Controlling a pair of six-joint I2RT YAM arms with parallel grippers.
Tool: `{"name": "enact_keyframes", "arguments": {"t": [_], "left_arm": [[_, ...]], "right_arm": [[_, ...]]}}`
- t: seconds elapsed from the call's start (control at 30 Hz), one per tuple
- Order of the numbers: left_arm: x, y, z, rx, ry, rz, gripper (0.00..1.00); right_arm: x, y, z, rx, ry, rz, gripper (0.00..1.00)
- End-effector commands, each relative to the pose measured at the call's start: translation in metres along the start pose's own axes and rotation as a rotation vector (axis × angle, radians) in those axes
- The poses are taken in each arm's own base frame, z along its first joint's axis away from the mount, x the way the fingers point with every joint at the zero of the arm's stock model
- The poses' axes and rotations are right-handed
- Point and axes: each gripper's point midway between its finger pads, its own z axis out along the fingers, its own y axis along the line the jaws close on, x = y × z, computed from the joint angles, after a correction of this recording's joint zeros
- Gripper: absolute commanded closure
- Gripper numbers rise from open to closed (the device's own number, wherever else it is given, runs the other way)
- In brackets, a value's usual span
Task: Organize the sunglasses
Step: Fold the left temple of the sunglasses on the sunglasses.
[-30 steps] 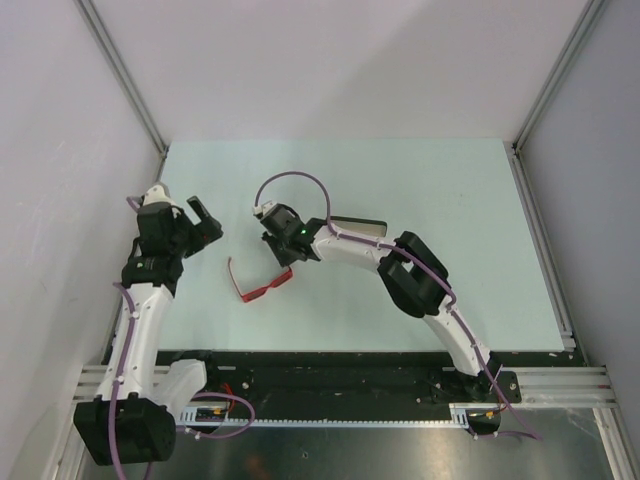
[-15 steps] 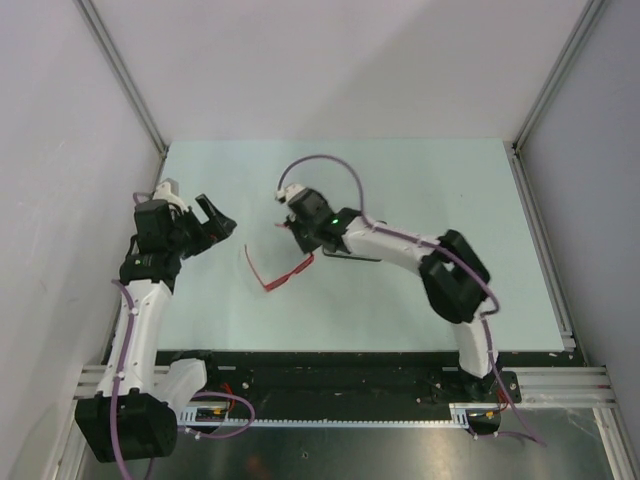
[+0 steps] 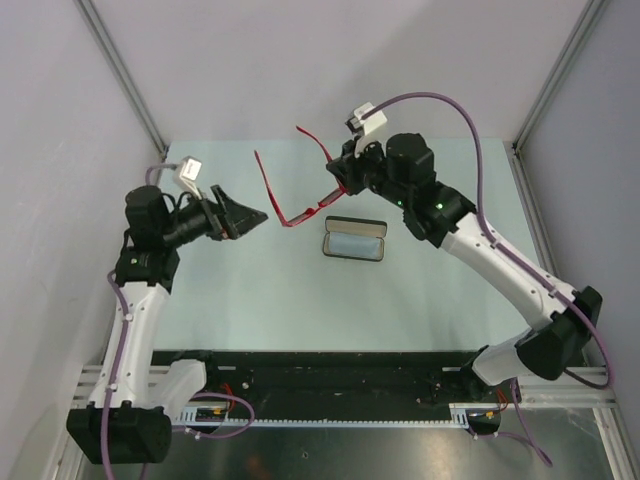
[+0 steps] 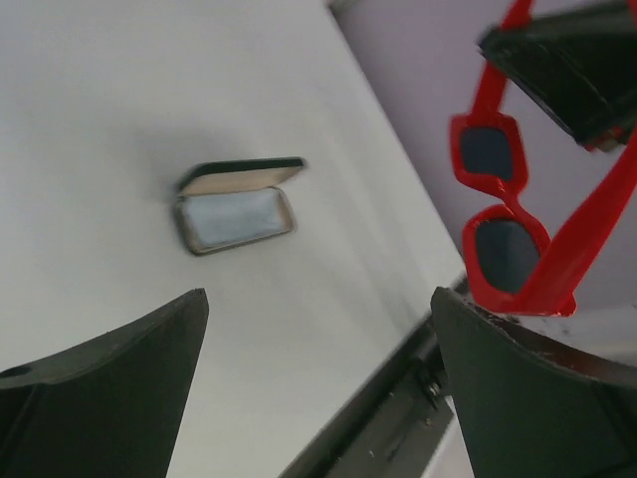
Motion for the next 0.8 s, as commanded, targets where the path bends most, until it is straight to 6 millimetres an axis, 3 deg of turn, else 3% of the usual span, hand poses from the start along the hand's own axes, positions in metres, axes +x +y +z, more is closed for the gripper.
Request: {"name": "enact_keyframes", "arguments": {"t": [0.0,0.07,0.2,0.5,0.6,0.77], "left_arm": [[0.006,-0.083,-0.007,0.362,0.096,0.183,0.0],[0.01,-0.102,-0.006,0.43,0.129,0.212,0.0],[0.005,-0.132,-0.017,0.523,0.135,0.263,0.0],[-0.024,-0.165,-0.034,0.544,0.054,0.283,0.01],[-0.021,-0.174,-0.04,0.599,0.077,0.307,0.04],[0.003,-0.181,-0.053,0.707,0.133,0.398,0.04]], "right_arm": [[-0.043,0.027,-0.03,-0.172,-0.131,-0.037,1.0],[-0.06,0.037,-0.044,-0.231,-0.176,-0.046,1.0],[-0.068,0.051,-0.061,-0.31,-0.195,-0.058,1.0],[-0.067,0.065,-0.08,-0.388,-0.195,-0.068,1.0],[-0.068,0.066,-0.083,-0.39,-0.198,-0.069,1.0],[-0.07,0.064,-0.082,-0.373,-0.209,-0.048,1.0]]}}
